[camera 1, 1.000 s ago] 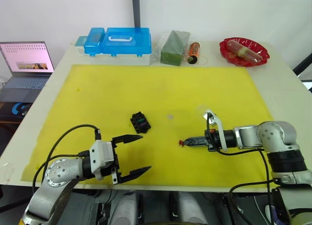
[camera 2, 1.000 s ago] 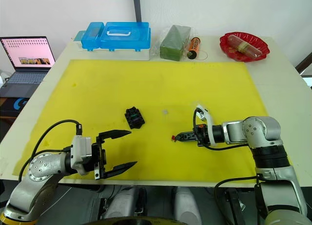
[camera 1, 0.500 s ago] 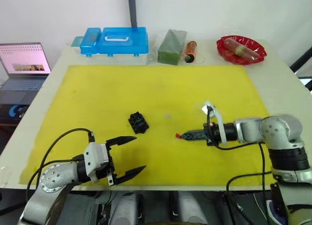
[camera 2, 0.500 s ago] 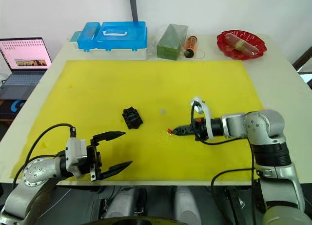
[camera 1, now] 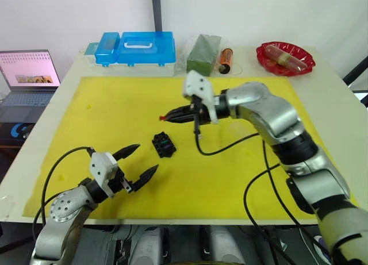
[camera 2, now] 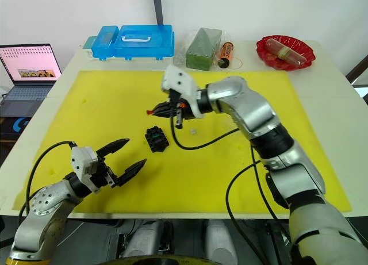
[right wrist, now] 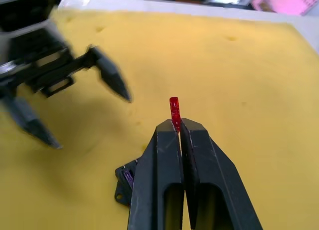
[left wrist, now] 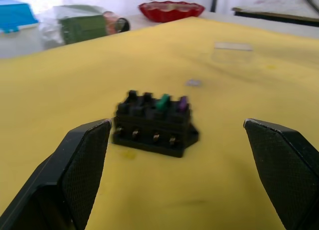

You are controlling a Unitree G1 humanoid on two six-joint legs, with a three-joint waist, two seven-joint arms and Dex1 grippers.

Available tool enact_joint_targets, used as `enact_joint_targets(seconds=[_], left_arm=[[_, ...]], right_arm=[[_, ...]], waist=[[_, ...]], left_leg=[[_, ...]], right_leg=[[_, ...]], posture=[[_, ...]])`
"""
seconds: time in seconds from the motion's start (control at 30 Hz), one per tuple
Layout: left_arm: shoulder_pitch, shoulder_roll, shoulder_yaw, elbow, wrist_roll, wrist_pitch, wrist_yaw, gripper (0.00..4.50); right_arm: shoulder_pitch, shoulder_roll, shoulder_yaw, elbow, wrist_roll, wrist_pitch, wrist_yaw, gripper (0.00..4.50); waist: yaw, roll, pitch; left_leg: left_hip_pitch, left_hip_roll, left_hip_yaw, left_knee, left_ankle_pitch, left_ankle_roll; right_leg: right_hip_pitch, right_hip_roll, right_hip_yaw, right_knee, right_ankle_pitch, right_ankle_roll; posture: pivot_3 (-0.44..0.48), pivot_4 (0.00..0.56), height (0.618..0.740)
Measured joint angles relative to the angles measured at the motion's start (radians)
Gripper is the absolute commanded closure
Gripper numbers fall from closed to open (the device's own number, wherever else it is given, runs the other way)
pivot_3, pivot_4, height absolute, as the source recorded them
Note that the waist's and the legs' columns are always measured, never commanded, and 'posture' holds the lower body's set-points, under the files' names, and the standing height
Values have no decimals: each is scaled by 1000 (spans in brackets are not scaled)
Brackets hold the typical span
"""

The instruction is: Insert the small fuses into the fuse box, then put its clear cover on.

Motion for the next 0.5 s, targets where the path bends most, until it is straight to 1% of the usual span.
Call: enact_joint_targets(seconds=[0.07, 0.17, 0.27, 0.43, 0.5], left_arm=[[-8, 0, 10, 23, 16, -11, 15, 0], [-36, -20, 11, 30, 0, 10, 28, 0], [-59, -18, 6, 30, -4, 11, 16, 0], [-87, 2, -18, 45, 4, 16, -23, 0], [-118, 1, -24, 64, 8, 25, -25, 0]], right_arm=[[-14, 12, 30, 53, -52, -44, 32, 4488], [-24, 40, 58, 132, -112, -75, 70, 4488], [-32, 69, 61, 168, -144, -89, 102, 4488], [-41, 81, 62, 227, -199, -152, 144, 4488], [-41, 88, 62, 260, -220, -179, 161, 4488]], waist=[[2, 0, 0], [1, 0, 0], [-2, 0, 0], [-3, 0, 0], [-2, 0, 0]], left_leg=[[0, 0, 0, 0, 0, 0], [0, -1, 0, 0, 0, 0], [0, -1, 0, -1, 0, -1], [0, -1, 0, -2, 0, -1], [0, -1, 0, -1, 0, -1]], right_leg=[[0, -1, 0, 0, 0, 0], [0, -2, 0, 0, 0, -1], [-1, -2, 0, 0, 0, -1], [-1, -2, 0, 1, 0, -1], [-1, -2, 0, 1, 0, -1]], posture=[[0, 150, 740], [0, 150, 740], [0, 150, 740], [0, 150, 740], [0, 150, 740]])
